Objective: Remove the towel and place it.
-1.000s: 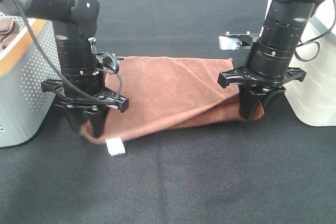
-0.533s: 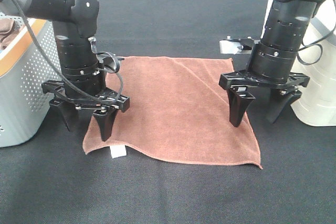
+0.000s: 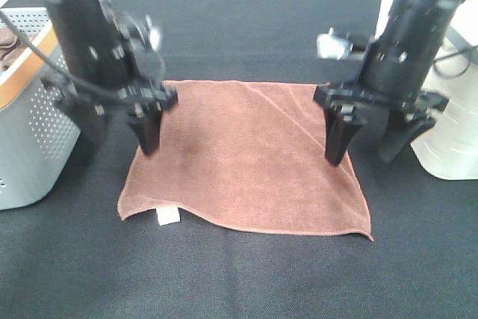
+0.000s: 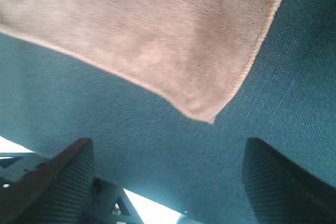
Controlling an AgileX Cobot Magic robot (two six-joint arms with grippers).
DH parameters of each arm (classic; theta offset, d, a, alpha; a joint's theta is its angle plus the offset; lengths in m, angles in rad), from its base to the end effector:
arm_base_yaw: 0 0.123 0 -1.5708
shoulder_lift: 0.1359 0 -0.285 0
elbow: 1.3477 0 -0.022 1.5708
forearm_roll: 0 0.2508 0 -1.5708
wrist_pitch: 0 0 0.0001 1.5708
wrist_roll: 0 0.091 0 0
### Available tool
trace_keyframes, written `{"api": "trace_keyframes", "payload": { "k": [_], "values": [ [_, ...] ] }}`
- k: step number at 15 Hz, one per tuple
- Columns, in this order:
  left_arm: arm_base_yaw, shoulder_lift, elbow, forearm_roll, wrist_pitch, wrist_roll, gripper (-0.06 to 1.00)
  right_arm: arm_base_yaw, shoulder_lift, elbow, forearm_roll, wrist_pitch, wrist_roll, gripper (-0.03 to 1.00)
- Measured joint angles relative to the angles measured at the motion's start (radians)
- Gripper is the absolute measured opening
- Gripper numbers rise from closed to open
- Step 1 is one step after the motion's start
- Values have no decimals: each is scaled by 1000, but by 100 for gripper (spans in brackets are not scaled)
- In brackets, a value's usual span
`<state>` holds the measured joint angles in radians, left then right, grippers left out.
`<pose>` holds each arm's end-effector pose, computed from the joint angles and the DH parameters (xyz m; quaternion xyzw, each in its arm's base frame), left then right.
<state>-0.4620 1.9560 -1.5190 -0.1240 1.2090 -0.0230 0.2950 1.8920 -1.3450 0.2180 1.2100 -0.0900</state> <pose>0.3411 -0.1816 0.2145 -0.1963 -0.9788 0.0578 0.0081 0.3315 0.1200 0.1984 0.1474 -0.9828 -0.0942 0.0591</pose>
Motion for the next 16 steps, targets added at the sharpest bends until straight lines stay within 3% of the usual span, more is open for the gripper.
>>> {"api": "trace_keyframes", "payload": {
  "k": [12,15,16],
  "values": [
    [0,-616,32,26,4,17,73,-1,-504,0,36,6,0,74],
    [0,-769,195,26,4,11,73,-1,-677,61,33,7,0,74],
    [0,-871,324,26,5,5,73,-1,-733,113,30,7,0,74]
  ]
}}
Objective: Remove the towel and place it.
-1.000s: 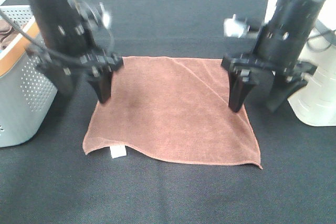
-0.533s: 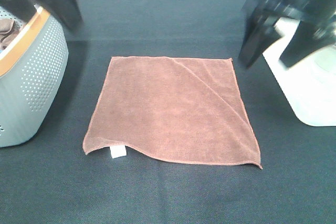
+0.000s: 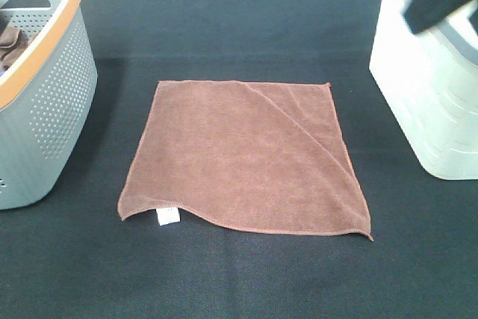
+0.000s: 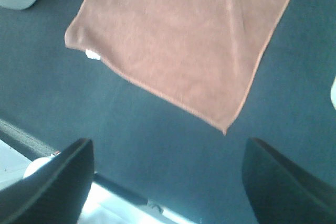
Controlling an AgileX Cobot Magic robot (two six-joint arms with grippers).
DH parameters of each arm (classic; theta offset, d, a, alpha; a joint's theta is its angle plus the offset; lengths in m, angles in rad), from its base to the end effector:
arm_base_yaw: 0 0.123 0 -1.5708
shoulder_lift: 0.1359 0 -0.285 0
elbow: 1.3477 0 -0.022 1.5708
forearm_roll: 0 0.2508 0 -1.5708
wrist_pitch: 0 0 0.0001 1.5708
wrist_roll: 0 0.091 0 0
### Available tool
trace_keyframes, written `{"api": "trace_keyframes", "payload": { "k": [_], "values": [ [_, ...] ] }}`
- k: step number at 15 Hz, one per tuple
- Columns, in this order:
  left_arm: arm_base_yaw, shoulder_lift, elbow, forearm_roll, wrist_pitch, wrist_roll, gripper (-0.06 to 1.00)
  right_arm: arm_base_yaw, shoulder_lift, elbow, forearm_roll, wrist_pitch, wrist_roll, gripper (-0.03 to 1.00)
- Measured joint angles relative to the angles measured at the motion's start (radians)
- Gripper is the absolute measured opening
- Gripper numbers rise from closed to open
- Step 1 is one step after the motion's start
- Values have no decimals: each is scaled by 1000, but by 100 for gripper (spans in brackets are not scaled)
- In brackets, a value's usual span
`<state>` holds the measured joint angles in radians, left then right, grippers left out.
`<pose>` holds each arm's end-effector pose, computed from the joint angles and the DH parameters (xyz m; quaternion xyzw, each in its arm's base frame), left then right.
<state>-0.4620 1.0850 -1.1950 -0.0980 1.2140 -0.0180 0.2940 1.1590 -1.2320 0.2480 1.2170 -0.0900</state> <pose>0.1678 -0.0929 0.3844 0.2077 0.9380 -0.1124 0.2537 0.1956 0.0811 0.3822 -0.1714 0.9444 0.1481 0.2384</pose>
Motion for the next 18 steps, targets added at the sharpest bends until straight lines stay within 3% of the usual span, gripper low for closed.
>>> {"api": "trace_keyframes", "payload": {
  "k": [4,8,12,15,18],
  "values": [
    [0,-255,321,0,1,-39,73,0,-229,274,-27,1,-5,74],
    [0,-549,566,0,1,-40,73,0,-535,566,-65,4,-81,74],
    [0,-691,646,-2,-67,31,73,0,-735,674,-76,3,-82,74],
    [0,-755,684,-65,-160,183,73,0,-919,685,-90,-50,-82,74],
    [0,-759,684,-81,-164,224,73,0,-990,721,-95,-126,-71,74]
  ]
}}
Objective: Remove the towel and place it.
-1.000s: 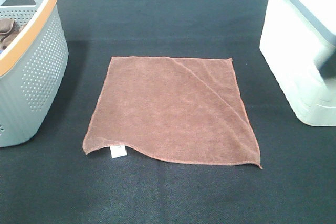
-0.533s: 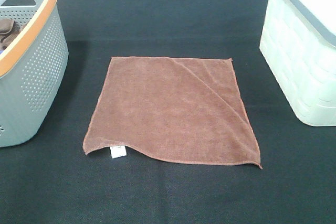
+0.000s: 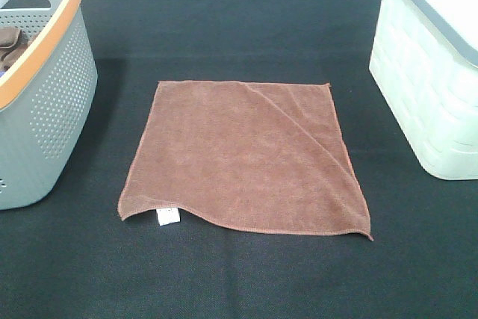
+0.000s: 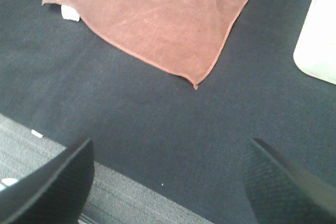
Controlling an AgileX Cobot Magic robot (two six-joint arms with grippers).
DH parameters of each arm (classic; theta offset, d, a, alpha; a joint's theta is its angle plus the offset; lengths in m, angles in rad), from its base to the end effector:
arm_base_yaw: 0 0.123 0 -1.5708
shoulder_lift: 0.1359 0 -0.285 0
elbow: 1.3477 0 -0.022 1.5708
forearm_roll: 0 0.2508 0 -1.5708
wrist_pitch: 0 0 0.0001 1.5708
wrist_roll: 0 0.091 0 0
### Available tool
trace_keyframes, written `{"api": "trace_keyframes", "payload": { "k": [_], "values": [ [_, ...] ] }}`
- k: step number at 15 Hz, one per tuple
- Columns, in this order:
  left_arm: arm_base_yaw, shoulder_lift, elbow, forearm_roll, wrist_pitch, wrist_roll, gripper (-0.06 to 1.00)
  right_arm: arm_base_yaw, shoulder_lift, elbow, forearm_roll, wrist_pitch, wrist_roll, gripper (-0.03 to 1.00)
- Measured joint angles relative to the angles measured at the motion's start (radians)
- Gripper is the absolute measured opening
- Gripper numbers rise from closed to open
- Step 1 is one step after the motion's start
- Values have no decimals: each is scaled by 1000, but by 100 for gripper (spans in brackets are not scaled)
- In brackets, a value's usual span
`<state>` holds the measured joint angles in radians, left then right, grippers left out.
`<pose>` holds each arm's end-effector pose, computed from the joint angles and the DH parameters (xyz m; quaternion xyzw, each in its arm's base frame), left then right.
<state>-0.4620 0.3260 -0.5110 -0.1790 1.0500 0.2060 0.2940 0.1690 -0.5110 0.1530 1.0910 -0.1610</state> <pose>0.0340 -0.0326 0.2759 0.2907 0.8716 -0.1371 0.3702 0.0140 0.0171 0.2778 -0.2002 0.8732 0.1053 0.4317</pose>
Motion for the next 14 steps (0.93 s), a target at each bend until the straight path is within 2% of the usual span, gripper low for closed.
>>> {"api": "trace_keyframes", "payload": {
  "k": [3,14],
  "values": [
    [0,0,4,-25,2,24,73,0,0,4,-30,-19,44,74],
    [0,0,4,-40,3,48,73,0,0,7,-31,-20,45,74]
  ]
}}
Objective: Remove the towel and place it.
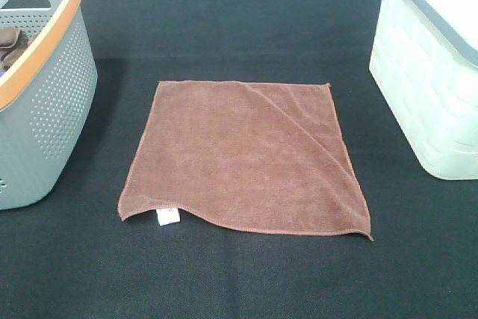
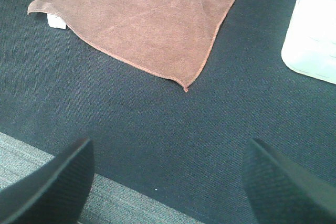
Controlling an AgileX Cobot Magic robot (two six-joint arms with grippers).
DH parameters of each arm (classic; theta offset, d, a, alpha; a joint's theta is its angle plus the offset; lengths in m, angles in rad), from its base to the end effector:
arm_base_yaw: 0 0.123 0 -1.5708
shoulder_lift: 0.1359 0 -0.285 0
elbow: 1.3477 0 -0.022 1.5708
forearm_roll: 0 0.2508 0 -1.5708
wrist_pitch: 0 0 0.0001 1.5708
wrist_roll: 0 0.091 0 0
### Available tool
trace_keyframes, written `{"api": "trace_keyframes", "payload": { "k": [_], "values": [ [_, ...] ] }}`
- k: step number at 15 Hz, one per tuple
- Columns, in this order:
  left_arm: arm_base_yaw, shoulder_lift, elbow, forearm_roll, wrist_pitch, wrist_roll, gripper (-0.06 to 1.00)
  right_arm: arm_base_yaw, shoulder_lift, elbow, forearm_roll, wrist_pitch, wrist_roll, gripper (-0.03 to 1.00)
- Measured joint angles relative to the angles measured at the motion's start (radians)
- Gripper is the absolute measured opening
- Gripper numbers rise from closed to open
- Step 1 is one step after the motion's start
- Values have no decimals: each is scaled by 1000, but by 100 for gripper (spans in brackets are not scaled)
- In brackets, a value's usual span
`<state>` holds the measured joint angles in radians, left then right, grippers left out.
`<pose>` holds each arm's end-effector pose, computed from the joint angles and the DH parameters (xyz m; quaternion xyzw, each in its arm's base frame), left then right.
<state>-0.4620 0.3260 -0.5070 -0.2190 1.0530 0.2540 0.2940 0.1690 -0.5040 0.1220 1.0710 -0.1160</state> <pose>0.0323 -0.0353 0.2751 0.3090 0.8648 -0.1474 0.3674 0.0164 0.0151 0.2769 -0.1797 0.8757 0.1001 0.4368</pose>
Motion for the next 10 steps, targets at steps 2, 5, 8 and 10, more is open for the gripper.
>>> {"api": "trace_keyframes", "payload": {
  "k": [2,5,8,10],
  "values": [
    [0,0,0,-1,0,1,73,0,0,0,0,0,0,74],
    [1,0,0,-1,0,1,73,0,0,0,0,0,0,74],
    [120,-2,0,-1,0,1,73,0,-1,0,0,0,0,74],
    [260,-24,0,0,0,1,73,0,-1,0,0,0,0,74]
  ]
}}
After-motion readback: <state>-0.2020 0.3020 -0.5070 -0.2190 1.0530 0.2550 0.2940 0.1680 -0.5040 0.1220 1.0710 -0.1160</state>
